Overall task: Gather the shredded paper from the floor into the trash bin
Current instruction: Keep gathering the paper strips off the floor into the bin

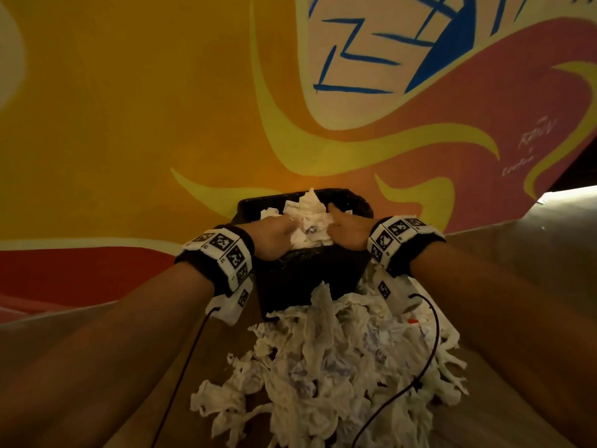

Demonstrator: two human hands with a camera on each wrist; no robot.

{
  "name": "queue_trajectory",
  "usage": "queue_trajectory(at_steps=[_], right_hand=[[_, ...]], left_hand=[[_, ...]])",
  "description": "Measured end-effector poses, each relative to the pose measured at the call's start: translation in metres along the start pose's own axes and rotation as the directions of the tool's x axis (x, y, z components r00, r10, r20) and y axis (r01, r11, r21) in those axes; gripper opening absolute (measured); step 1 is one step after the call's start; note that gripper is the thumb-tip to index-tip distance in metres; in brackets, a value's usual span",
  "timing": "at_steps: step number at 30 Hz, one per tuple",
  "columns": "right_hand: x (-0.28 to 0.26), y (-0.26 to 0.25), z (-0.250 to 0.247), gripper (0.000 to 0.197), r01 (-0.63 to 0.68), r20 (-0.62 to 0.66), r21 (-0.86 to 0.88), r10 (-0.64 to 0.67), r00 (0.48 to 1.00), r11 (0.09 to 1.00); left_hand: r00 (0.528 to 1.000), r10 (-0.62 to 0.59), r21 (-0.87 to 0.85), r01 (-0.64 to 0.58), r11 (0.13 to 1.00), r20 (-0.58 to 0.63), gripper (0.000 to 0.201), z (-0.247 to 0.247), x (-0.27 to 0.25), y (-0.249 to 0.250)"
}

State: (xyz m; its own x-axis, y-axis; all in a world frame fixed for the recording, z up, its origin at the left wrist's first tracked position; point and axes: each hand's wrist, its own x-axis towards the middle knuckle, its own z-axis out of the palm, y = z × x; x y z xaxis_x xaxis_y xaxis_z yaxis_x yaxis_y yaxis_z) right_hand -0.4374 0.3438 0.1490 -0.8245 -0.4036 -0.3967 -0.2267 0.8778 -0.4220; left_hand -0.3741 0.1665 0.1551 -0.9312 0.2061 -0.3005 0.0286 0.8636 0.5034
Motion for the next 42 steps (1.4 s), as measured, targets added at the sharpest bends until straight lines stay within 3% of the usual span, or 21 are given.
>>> queue_trajectory(at_steps=[2,4,6,8,11,13,17,20,22,25,28,32,35,38,42], right_hand=[[0.002,0.003,0.004,0.064,-0.016,-0.156,-0.057,0.007,0.988,0.998],[0.004,0.005,0.007,0.055,-0.039,-0.287,-0.101,0.008,0.958,0.994],[0.004,0.006,0.003,0.033,-0.064,-0.281,-0.182,0.01,0.96,0.981],[0.004,0.006,0.0,0.015,-0.091,-0.29,-0.295,0.001,0.957,0.951],[0.003,0.007,0.002,0.022,-0.068,-0.427,-0.257,-0.05,0.903,0.964],[0.002,0.004,0.004,0.03,-0.004,-0.451,-0.148,-0.064,0.89,0.989],[-0.003,-0.005,0.006,0.02,0.093,-0.434,-0.019,-0.092,0.896,0.996],[-0.009,-0.007,0.005,0.023,0.164,-0.276,-0.002,-0.158,0.948,0.986],[-0.012,-0.006,0.003,0.039,0.153,-0.1,-0.069,-0.159,0.982,0.986],[-0.013,-0.009,0.001,0.049,0.085,0.089,-0.125,-0.074,0.993,0.989],[-0.008,-0.011,0.0,0.048,0.044,0.172,-0.223,-0.005,0.985,0.974],[0.007,-0.012,0.006,0.043,-0.068,0.169,-0.103,0.084,0.982,0.992],[0.01,-0.014,0.008,0.029,-0.02,0.194,-0.156,0.05,0.98,0.988],[0.006,-0.011,0.005,0.042,0.005,0.194,-0.23,0.041,0.98,0.973],[-0.008,-0.004,0.003,0.042,0.172,0.02,-0.24,-0.172,0.985,0.955]], left_hand=[[0.998,-0.03,0.091,0.026,0.996,0.049,0.038,-0.002,-0.001,-0.001],[0.999,0.009,0.142,-0.002,0.99,-0.043,0.053,0.0,0.0,-0.004],[0.971,0.04,0.117,-0.013,0.993,-0.235,0.042,0.005,0.003,-0.011],[0.909,0.088,0.117,-0.044,0.992,-0.407,0.022,0.008,0.004,-0.014],[0.864,0.128,0.144,-0.066,0.987,-0.487,0.016,0.009,0.004,-0.013],[0.891,0.11,0.123,-0.062,0.99,-0.441,0.015,0.009,0.005,-0.011],[0.938,0.111,0.089,-0.086,0.992,-0.328,0.022,0.012,-0.001,-0.002],[0.975,0.051,0.031,-0.045,0.998,-0.218,0.041,0.012,-0.005,0.003],[0.999,-0.005,0.177,0.013,0.984,-0.044,0.037,0.012,-0.006,0.007],[0.993,-0.076,0.218,0.054,0.974,0.094,0.03,0.012,-0.001,0.011],[0.976,-0.132,0.253,0.085,0.964,0.173,0.054,0.013,0.007,0.012],[0.953,-0.207,0.246,0.151,0.957,0.22,0.071,0.015,0.013,0.016],[0.948,-0.205,0.23,0.148,0.962,0.245,0.072,0.016,0.016,0.019],[0.964,-0.146,0.261,0.085,0.962,0.223,0.053,0.011,0.01,0.016],[0.998,0.027,0.221,-0.039,0.975,0.056,0.036,-0.006,-0.008,-0.003]])
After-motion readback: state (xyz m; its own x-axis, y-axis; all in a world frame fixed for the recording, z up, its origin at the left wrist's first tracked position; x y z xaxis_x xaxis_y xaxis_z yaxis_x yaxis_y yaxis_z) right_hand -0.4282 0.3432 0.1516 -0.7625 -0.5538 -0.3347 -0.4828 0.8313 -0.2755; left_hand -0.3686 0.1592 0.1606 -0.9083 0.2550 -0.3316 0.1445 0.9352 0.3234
